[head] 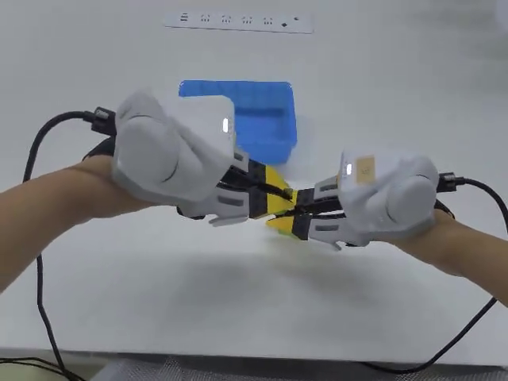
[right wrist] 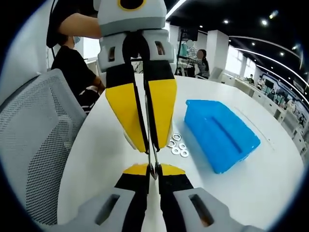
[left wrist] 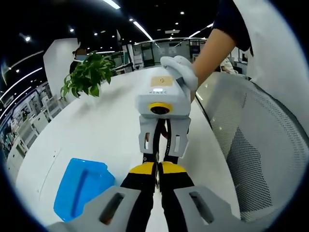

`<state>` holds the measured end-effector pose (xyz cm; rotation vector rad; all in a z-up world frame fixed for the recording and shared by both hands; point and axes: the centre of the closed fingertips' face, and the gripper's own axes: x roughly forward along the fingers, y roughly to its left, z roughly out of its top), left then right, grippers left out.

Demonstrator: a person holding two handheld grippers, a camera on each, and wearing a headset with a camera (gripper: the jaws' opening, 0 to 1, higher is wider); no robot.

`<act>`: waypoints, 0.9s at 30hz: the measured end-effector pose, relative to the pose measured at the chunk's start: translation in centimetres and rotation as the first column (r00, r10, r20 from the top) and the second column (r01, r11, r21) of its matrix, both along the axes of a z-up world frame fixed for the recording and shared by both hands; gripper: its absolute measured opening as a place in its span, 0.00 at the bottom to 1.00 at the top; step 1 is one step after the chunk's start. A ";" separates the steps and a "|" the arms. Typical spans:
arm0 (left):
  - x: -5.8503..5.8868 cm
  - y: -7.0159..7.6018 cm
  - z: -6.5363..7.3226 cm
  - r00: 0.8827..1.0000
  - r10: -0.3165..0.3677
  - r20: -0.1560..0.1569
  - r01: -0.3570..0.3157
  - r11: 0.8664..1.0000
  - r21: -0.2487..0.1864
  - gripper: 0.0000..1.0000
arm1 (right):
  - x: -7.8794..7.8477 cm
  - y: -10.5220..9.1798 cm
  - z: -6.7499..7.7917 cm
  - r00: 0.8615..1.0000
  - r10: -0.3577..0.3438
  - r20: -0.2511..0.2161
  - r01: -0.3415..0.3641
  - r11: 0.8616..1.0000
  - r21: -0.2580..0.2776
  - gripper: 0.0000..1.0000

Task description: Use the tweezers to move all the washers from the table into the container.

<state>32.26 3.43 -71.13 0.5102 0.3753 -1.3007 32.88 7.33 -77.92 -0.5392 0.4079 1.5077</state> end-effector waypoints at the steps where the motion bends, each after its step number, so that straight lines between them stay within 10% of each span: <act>1: -0.1 0.1 0.1 1.000 0.001 0.002 -0.001 1.000 -0.004 0.06 | 0.0 0.1 0.0 1.000 0.000 -0.002 0.000 1.000 0.001 0.08; 10: 0.2 1.2 1.3 0.997 0.073 -0.014 -0.074 0.995 -0.065 0.06 | -0.2 1.3 1.2 0.992 -0.078 -0.095 0.082 0.996 0.039 0.11; 27: 0.3 5.5 0.8 0.985 0.167 0.041 -0.166 0.986 -0.027 0.06 | 0.9 1.1 0.4 0.985 -0.155 -0.076 0.155 0.988 0.001 0.29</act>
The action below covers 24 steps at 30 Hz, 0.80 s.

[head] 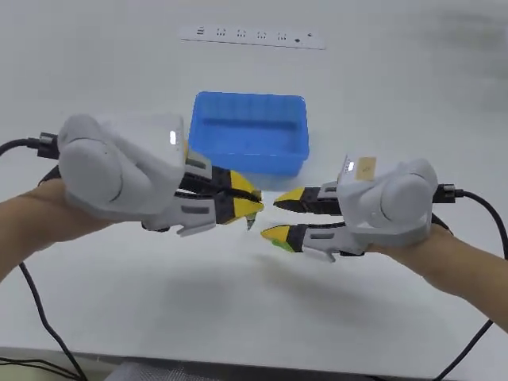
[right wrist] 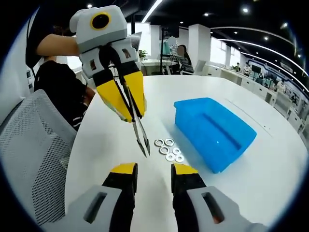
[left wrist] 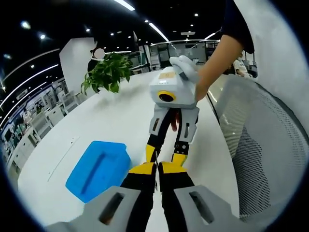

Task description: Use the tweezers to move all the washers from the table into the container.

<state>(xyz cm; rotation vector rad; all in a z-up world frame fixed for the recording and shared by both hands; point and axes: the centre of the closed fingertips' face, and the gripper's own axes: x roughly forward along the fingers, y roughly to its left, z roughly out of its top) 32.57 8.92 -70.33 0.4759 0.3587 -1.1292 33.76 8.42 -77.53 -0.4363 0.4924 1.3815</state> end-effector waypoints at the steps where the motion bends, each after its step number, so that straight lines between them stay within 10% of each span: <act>1: 0.2 0.3 0.1 1.000 0.012 -0.001 -0.012 1.000 -0.013 0.06 | 0.0 0.0 -0.1 1.000 0.000 0.001 0.000 1.000 -0.005 0.29; 24: 1.9 1.2 -0.3 0.999 -0.007 0.037 0.008 0.999 -0.047 0.06 | -0.1 0.1 -1.1 0.999 0.005 -0.036 -0.006 1.000 -0.030 0.39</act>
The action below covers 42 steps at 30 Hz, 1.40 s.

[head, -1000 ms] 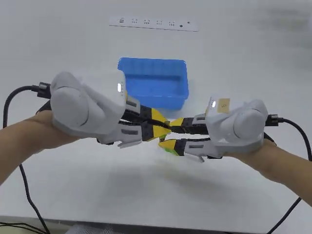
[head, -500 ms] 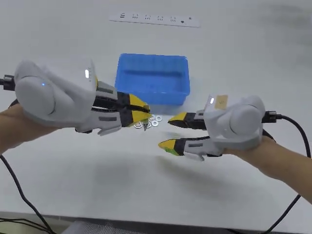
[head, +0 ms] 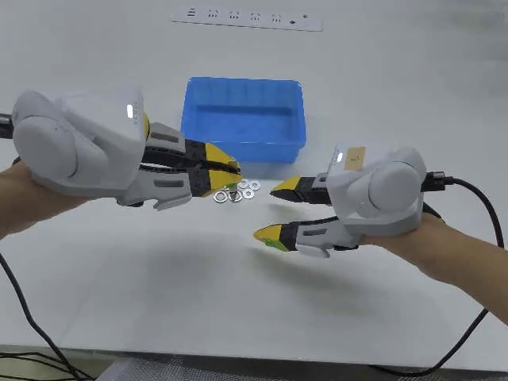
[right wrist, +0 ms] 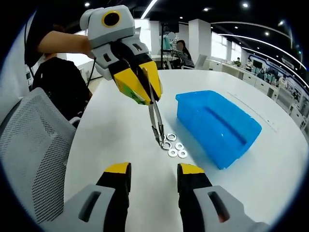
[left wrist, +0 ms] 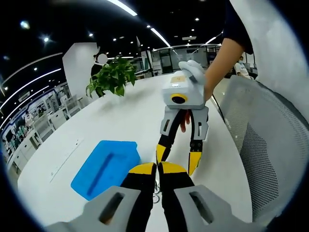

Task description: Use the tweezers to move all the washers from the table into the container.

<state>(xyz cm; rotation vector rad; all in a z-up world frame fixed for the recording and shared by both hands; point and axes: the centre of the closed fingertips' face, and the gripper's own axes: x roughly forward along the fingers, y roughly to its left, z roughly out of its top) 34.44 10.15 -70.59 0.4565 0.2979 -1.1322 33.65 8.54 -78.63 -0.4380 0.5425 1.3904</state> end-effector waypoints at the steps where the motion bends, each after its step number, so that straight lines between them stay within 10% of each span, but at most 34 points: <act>1: 0.1 0.0 0.1 1.000 0.001 0.004 -0.001 1.000 -0.005 0.06 | 0.0 0.0 0.0 1.000 -0.002 -0.002 0.002 1.000 0.000 0.39; 19: 0.6 0.5 -0.3 0.999 0.028 -0.042 -0.031 0.997 -0.066 0.06 | 0.2 0.8 -0.2 1.000 -0.005 -0.029 0.005 1.000 0.011 0.39; 28: 1.3 1.3 -0.5 0.987 0.078 -0.141 -0.086 0.995 -0.054 0.06 | 0.9 1.8 0.4 1.000 -0.001 -0.023 0.001 1.000 0.030 0.39; 42: 0.5 1.1 -0.9 0.986 0.060 -0.156 -0.064 0.998 -0.024 0.07 | 1.2 5.2 1.6 0.994 0.109 0.011 -0.110 0.992 0.059 0.25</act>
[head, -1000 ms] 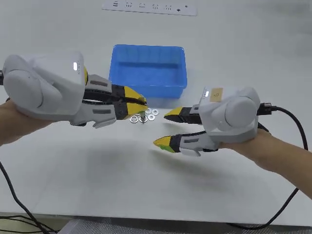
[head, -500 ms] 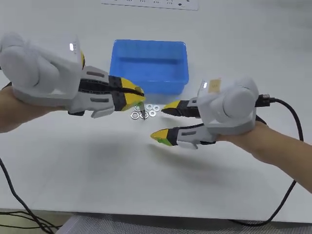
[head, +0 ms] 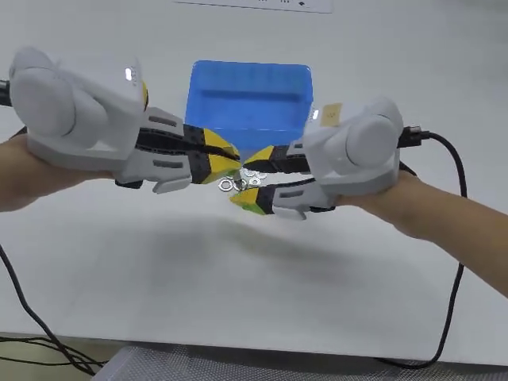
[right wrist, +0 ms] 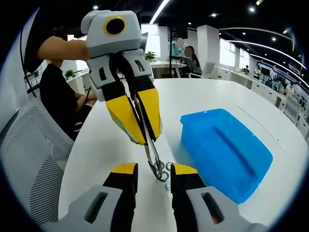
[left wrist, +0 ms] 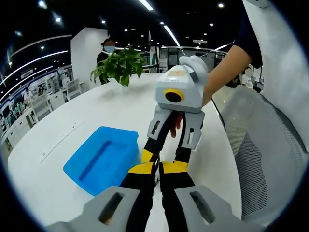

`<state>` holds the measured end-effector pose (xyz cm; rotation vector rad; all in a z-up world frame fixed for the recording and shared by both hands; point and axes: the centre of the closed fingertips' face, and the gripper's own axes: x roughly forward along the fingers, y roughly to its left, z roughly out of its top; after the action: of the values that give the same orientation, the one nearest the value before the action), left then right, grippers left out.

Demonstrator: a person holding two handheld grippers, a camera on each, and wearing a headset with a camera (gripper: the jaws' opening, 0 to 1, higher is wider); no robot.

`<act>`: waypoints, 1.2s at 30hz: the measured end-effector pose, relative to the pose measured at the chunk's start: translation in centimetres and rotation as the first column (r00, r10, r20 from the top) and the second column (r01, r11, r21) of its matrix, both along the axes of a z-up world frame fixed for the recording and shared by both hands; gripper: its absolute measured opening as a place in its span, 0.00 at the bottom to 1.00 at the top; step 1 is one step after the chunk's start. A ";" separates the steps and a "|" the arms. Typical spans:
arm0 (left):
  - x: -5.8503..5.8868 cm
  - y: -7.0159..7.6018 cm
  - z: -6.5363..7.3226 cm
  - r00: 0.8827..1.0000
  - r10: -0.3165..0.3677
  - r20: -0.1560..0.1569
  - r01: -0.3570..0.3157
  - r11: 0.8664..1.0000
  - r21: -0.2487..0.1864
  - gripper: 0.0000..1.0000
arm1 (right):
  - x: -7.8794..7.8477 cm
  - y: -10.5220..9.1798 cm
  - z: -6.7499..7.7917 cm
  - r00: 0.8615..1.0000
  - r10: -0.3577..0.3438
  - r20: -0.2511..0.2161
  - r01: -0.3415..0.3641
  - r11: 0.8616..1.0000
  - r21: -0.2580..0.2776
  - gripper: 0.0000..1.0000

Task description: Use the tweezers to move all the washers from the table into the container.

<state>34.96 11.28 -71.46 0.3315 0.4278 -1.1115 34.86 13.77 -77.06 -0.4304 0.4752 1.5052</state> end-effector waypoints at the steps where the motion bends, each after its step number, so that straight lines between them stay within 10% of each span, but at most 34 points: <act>1: 0.1 0.0 0.0 1.000 0.001 0.001 -0.001 1.000 0.003 0.07 | -0.1 0.2 0.1 1.000 0.015 0.006 -0.015 1.000 0.000 0.22; 17: -0.4 -0.5 -0.3 0.998 -0.064 0.004 0.064 0.997 0.038 0.07 | -0.5 0.5 -0.6 0.989 0.145 0.031 -0.144 0.989 -0.035 0.11; 20: 0.0 -0.6 -0.3 0.998 -0.064 0.028 0.062 0.996 0.061 0.08 | -0.2 0.5 -0.6 0.972 0.195 0.129 -0.190 0.980 -0.050 0.09; 26: 0.3 -0.7 -0.9 0.998 -0.052 0.035 0.048 0.995 0.090 0.10 | -0.3 0.4 -0.5 0.992 0.122 0.042 -0.121 0.992 -0.020 0.08; 36: 0.1 0.3 0.2 0.998 0.023 0.052 -0.024 0.999 0.031 0.27 | -0.7 -0.3 0.3 0.992 0.106 0.073 -0.106 0.994 -0.009 0.09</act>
<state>35.05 11.54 -71.23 0.3813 0.4023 -1.0718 34.14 13.52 -76.75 -0.5197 0.4037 1.5851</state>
